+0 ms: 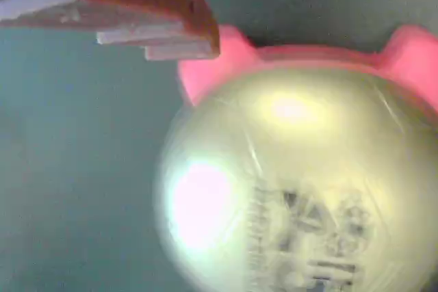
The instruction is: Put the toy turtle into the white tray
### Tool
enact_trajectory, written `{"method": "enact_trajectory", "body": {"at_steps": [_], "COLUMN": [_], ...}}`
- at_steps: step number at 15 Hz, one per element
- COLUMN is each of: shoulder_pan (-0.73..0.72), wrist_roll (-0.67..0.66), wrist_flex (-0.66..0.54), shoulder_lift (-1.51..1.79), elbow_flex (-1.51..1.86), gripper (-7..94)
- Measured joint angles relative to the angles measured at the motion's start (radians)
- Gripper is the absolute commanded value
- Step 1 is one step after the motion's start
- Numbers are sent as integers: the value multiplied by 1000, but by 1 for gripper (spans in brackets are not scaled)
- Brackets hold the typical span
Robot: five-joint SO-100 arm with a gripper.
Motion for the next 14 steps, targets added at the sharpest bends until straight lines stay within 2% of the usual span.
{"method": "enact_trajectory", "body": {"at_steps": [8, 10, 12, 14], "shoulder_pan": [-6, -3, -5, -3], "wrist_roll": [15, 25, 35, 35], "wrist_flex": [18, 18, 9, 0], "shoulder_lift": [-213, -242, -244, -244], "elbow_flex": [-178, -204, -207, -216], "gripper": [60, 54, 43, 25]}}
